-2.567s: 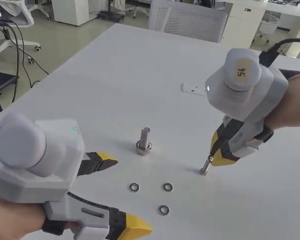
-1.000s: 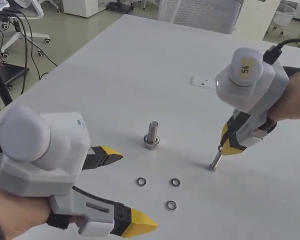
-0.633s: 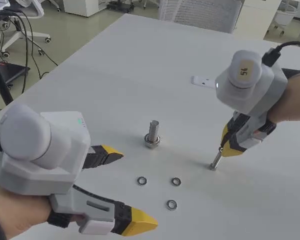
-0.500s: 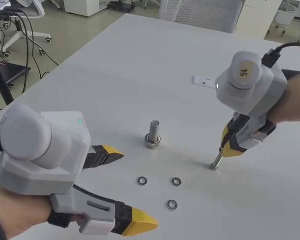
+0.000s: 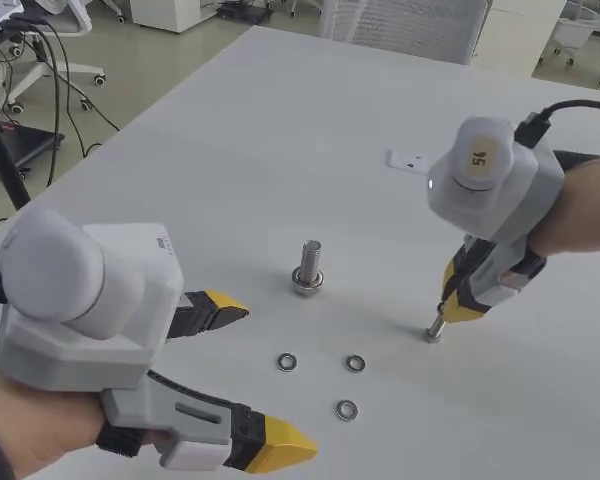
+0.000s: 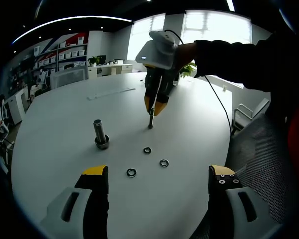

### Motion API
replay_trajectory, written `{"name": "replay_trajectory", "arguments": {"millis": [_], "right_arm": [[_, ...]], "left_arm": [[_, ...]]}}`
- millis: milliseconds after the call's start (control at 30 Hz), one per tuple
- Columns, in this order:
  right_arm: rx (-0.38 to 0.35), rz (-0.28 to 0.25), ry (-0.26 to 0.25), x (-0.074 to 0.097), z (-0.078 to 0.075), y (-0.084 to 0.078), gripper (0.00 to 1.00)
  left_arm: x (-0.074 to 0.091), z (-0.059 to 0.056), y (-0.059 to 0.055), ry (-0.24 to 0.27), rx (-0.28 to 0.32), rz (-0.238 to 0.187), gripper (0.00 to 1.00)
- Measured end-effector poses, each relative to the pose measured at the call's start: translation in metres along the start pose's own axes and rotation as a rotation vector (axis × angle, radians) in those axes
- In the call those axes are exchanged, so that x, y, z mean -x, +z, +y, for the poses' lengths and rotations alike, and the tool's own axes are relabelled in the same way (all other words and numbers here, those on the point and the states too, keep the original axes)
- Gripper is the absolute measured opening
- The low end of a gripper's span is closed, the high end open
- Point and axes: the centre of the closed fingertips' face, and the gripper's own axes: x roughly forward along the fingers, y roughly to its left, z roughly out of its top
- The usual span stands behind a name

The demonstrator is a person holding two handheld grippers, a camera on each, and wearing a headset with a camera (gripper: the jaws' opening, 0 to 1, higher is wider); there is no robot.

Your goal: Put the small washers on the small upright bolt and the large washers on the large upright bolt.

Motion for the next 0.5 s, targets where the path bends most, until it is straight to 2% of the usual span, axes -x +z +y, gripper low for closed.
{"name": "replay_trajectory", "arguments": {"millis": [267,500], "right_arm": [[-0.004,0.016,0.018,-0.018,0.001,-0.002,0.14],[-0.011,0.025,0.018,-0.027,0.001,-0.003,0.14]], "left_arm": [[0.000,0.000,0.000,0.001,0.000,0.000,0.82],[0.000,0.000,0.002,-0.001,-0.001,0.003,0.82]]}}
